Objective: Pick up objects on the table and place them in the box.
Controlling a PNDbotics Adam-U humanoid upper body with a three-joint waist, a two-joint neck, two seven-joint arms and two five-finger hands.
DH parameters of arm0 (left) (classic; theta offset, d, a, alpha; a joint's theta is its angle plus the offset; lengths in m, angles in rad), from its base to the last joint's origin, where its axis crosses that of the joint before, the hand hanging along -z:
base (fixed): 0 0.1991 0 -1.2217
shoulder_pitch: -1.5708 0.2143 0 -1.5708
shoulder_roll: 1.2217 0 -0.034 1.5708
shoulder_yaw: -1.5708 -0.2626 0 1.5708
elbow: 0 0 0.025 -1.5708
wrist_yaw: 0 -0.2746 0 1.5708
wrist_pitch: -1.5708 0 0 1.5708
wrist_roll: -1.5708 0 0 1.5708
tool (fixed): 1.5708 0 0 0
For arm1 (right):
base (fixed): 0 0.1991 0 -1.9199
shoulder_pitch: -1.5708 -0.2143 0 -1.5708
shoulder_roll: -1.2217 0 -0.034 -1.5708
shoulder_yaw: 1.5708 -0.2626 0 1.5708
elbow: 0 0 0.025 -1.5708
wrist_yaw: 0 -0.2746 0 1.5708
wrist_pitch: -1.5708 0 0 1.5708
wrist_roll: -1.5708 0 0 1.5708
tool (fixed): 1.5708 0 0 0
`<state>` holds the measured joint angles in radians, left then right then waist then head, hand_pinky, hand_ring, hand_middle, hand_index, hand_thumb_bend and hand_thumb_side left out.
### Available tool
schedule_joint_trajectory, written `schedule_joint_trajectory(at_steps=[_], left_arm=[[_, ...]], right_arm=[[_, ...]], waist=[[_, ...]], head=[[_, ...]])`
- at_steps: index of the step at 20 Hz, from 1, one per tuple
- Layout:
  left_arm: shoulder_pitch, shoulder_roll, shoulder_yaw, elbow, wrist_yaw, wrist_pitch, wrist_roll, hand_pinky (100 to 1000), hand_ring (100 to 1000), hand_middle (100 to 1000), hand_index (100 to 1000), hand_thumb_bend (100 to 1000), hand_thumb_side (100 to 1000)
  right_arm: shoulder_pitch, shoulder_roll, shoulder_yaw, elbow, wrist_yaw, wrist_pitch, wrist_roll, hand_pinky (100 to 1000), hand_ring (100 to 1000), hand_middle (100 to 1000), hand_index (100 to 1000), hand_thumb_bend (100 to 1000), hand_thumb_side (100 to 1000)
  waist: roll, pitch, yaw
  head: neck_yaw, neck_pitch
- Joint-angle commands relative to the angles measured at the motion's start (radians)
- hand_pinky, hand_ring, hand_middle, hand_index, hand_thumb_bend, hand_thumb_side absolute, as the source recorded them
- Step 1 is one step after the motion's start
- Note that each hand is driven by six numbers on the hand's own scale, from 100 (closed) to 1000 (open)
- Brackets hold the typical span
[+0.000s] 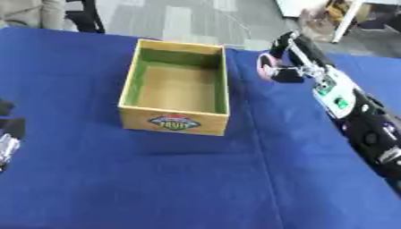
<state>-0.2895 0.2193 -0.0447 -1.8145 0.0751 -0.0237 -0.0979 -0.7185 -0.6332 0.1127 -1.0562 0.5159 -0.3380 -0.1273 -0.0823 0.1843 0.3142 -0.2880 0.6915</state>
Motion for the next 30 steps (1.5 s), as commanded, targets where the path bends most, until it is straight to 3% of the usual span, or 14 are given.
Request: schedule_joint_trajectory(at_steps=[1, 10, 18, 25, 27, 30], left_arm=[[-0.009, 0.017, 0.003, -0.019, 0.006, 0.001, 0.000, 640, 754, 535, 690, 358, 100], [-0.015, 0.011, -0.008, -0.025, 0.011, 0.000, -0.012, 640, 755, 534, 690, 363, 100], [-0.027, 0.001, -0.015, -0.031, 0.014, -0.001, -0.023, 640, 755, 533, 691, 367, 100], [-0.032, -0.005, -0.016, -0.032, 0.013, 0.000, -0.026, 640, 755, 532, 690, 370, 100], [-0.033, -0.006, -0.016, -0.031, 0.013, 0.000, -0.027, 640, 755, 532, 691, 371, 100], [-0.032, -0.006, -0.015, -0.031, 0.012, 0.001, -0.027, 640, 754, 532, 690, 374, 100]], right_arm=[[-0.043, -0.043, 0.008, -0.068, -0.040, 0.002, 0.015, 100, 471, 357, 448, 100, 199], [-0.125, 0.021, 0.074, -0.101, -0.062, -0.020, 0.113, 109, 483, 375, 473, 100, 198], [-0.161, 0.120, 0.105, 0.001, 0.002, -0.061, 0.173, 128, 494, 381, 481, 100, 201], [-0.156, 0.182, 0.120, 0.074, 0.089, -0.095, 0.194, 149, 505, 393, 494, 100, 209], [-0.151, 0.192, 0.122, 0.088, 0.111, -0.103, 0.200, 177, 520, 406, 512, 100, 216], [-0.145, 0.199, 0.128, 0.098, 0.148, -0.114, 0.226, 337, 616, 482, 621, 100, 263]], waist=[[0.003, -0.021, 0.004], [0.007, -0.017, 0.045], [0.009, -0.002, 0.093], [0.004, 0.006, 0.102], [0.003, 0.007, 0.100], [0.002, 0.006, 0.096]], head=[[0.002, -0.013], [-0.018, -0.023], [-0.039, -0.035], [-0.045, -0.035], [-0.044, -0.035], [-0.043, -0.033]])
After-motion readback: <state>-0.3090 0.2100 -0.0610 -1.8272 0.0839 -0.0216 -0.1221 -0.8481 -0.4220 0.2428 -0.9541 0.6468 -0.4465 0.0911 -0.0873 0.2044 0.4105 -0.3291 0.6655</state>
